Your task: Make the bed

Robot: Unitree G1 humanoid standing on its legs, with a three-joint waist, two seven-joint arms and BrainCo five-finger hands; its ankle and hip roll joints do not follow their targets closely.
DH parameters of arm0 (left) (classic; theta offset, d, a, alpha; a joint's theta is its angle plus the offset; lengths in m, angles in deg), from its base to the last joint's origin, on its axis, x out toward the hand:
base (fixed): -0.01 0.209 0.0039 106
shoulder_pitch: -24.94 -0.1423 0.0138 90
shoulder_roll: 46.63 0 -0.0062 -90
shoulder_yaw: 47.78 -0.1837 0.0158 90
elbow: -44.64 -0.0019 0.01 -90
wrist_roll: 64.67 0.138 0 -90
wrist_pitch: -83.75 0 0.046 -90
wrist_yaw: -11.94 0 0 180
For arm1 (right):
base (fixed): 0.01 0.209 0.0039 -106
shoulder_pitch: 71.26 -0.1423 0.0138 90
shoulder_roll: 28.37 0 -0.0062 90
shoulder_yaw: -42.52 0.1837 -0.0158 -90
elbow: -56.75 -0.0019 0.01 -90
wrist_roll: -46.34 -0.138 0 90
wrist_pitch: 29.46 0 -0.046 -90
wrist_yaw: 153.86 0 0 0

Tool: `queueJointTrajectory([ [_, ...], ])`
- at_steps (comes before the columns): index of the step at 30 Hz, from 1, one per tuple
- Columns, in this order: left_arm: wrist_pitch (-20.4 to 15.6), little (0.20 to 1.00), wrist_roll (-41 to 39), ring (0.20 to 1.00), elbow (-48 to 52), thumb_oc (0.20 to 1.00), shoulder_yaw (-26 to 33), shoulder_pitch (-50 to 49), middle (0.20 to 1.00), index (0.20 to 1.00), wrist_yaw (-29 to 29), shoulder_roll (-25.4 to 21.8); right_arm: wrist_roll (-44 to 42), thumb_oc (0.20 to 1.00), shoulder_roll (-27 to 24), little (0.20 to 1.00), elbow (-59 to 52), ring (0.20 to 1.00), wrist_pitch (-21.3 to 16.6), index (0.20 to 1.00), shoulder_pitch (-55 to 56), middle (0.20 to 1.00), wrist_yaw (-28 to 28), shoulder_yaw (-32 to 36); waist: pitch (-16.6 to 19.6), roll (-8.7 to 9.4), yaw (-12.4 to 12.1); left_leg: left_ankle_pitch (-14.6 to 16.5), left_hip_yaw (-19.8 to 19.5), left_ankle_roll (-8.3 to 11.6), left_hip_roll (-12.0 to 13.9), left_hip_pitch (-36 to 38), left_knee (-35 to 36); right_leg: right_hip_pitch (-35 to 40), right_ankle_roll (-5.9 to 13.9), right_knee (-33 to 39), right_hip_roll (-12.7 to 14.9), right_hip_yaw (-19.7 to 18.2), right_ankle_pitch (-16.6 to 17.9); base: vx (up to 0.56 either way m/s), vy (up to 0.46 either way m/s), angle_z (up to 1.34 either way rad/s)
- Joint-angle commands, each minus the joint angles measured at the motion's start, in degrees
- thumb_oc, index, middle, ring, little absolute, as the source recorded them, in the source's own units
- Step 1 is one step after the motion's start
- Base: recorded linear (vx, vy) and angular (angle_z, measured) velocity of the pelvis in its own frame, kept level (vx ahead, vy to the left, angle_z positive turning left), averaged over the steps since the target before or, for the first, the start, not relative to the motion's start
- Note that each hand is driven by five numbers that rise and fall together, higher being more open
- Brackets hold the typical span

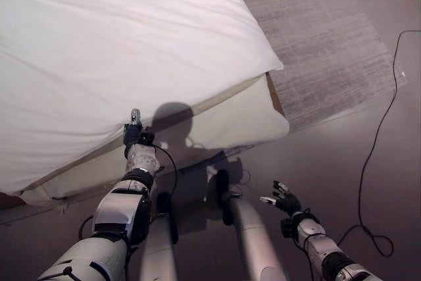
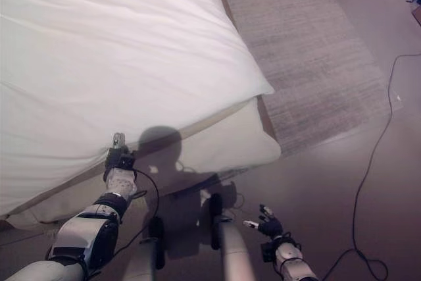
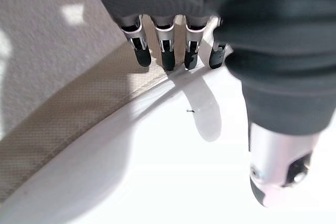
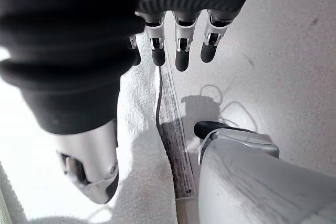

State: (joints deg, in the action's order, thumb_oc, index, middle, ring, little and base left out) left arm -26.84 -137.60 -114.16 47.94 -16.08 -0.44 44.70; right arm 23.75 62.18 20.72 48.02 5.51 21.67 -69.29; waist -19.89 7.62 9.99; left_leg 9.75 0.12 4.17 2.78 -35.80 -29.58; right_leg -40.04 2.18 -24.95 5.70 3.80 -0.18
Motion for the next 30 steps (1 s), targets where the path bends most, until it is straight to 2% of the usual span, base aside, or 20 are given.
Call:
queueJointTrajectory([
  [1, -4.6, 0.586, 0.9, 0.586, 0.6, 0.586, 1.3, 4.3, 0.586, 0.586, -0.7, -2.7, 0.3, 1.0, -2.6, 1.0, -2.5, 1.0, -2.4, 1.0, 3.8, 1.0, -0.7, -1.4, 2.8, -0.5, -1.5, -4.0, -0.1, -0.39, -1.1, -3.8, 1.0, -0.3, 4.36, 0.9, 0.6, -0.9, 0.4, 0.0, 0.0, 0.0],
  [2, -5.2, 0.354, 0.7, 0.354, 1.3, 0.354, 1.3, 4.9, 0.354, 0.354, -1.0, -2.6, 0.3, 1.0, -2.6, 1.0, -2.5, 1.0, -2.4, 1.0, 3.7, 1.0, -0.8, -1.6, 2.7, -0.52, -1.6, -4.0, 0.0, -0.38, -1.1, -3.9, 1.0, -0.3, 4.38, 0.9, 0.6, -0.9, 0.5, 0.0, 0.0, 0.0],
  [3, -5.5, 0.2, 1.0, 0.2, 1.9, 0.2, 1.1, 5.3, 0.2, 0.2, -1.8, -2.4, 0.4, 1.0, -2.7, 1.0, -3.0, 1.0, -2.4, 1.0, 3.7, 1.0, -1.0, -1.8, 2.4, -0.61, -1.8, -4.1, 0.0, -0.42, -1.2, -4.0, 0.9, -0.5, 4.41, 0.8, 0.7, -1.0, 0.6, 0.0, 0.0, 0.0],
  [14, -6.0, 0.2, 2.4, 0.2, 3.7, 0.2, 0.0, 6.9, 0.2, 0.2, -4.5, -2.6, 0.7, 1.0, -3.2, 1.0, -4.2, 1.0, -2.4, 1.0, 2.8, 1.0, -1.8, -2.8, 0.9, -0.82, -2.8, -4.7, -0.1, -0.56, -1.8, -3.7, 1.5, 0.4, 4.46, 1.6, 1.1, -1.0, 1.2, 0.0, 0.0, 0.0],
  [21, -8.3, 0.2, 3.9, 0.2, 8.8, 0.2, -1.4, 7.1, 0.2, 0.2, -6.1, -1.0, -0.3, 1.0, -3.3, 1.0, -8.4, 1.0, -3.0, 1.0, 2.4, 1.0, -1.9, -3.5, -0.1, -0.98, -3.3, -5.1, 0.0, -0.87, -2.3, -3.1, 2.2, 0.9, 4.63, 2.0, 1.2, -1.3, 1.6, -0.02, 0.02, 0.05],
  [22, -9.9, 0.2, 4.5, 0.2, 13.6, 0.2, -2.6, 6.1, 0.2, 0.2, -5.8, 0.5, -1.8, 1.0, -2.8, 1.0, -10.4, 1.0, -3.5, 1.0, 2.2, 1.0, -1.8, -3.5, -0.7, -1.33, -3.8, -5.3, 0.0, -1.06, -2.7, -2.7, 2.4, 1.3, 4.68, 2.1, 1.4, -1.4, 1.6, 0.0, 0.0, 0.0],
  [24, -10.0, 0.2, 4.8, 0.2, 14.1, 0.2, -2.7, 5.8, 0.2, 0.2, -6.2, 0.7, -1.9, 1.0, -2.8, 1.0, -10.5, 1.0, -3.5, 1.0, 2.3, 1.0, -1.8, -3.5, -0.7, -1.32, -3.8, -5.4, -0.1, -1.07, -2.7, -2.6, 2.5, 1.4, 4.68, 2.1, 1.4, -1.3, 1.7, 0.0, 0.004, 0.02],
  [25, -11.9, 0.2, 4.9, 0.2, 19.9, 0.2, -3.6, 4.1, 0.2, 0.2, -5.9, 2.1, -4.3, 1.0, -2.0, 1.0, -11.6, 1.0, -4.1, 1.0, 1.4, 1.0, -1.8, -3.6, -1.3, -1.64, -4.5, -5.4, -0.3, -1.18, -3.0, -2.4, 2.6, 1.8, 4.69, 2.3, 1.6, -1.3, 1.7, -0.01, 0.009, 0.06],
  [27, -13.5, 0.2, 5.1, 0.2, 25.6, 0.2, -4.9, 2.2, 0.2, 0.2, -6.0, 4.0, -8.1, 1.0, -0.4, 1.0, -11.7, 1.0, -4.5, 1.0, 0.0, 1.0, -1.6, -3.8, -1.9, -2.14, -5.4, -5.3, -0.7, -1.33, -3.3, -2.0, 2.7, 2.2, 4.66, 2.2, 1.7, -1.0, 1.4, 0.0, 0.014, 0.08],
  [28, -14.8, 0.2, 5.4, 0.2, 30.8, 0.2, -6.2, 0.3, 0.2, 0.2, -6.0, 5.6, -12.6, 1.0, 1.6, 1.0, -10.9, 1.0, -4.7, 1.0, -2.3, 1.0, -1.0, -4.4, -2.7, -2.65, -6.3, -5.5, -1.1, -1.54, -3.9, -1.9, 2.8, 2.8, 4.64, 2.4, 2.0, -0.6, 1.4, -0.01, 0.018, 0.11],
  [30, -15.3, 0.2, 5.8, 0.2, 33.9, 0.2, -6.9, -0.8, 0.2, 0.2, -6.2, 6.2, -14.6, 1.0, 2.5, 1.0, -10.4, 1.0, -4.9, 1.0, -3.7, 1.0, -0.8, -4.7, -3.1, -2.93, -6.8, -6.0, -1.3, -1.73, -4.3, -2.0, 2.9, 2.8, 4.57, 2.3, 2.2, -0.5, 1.7, -0.02, 0.019, 0.22],
])
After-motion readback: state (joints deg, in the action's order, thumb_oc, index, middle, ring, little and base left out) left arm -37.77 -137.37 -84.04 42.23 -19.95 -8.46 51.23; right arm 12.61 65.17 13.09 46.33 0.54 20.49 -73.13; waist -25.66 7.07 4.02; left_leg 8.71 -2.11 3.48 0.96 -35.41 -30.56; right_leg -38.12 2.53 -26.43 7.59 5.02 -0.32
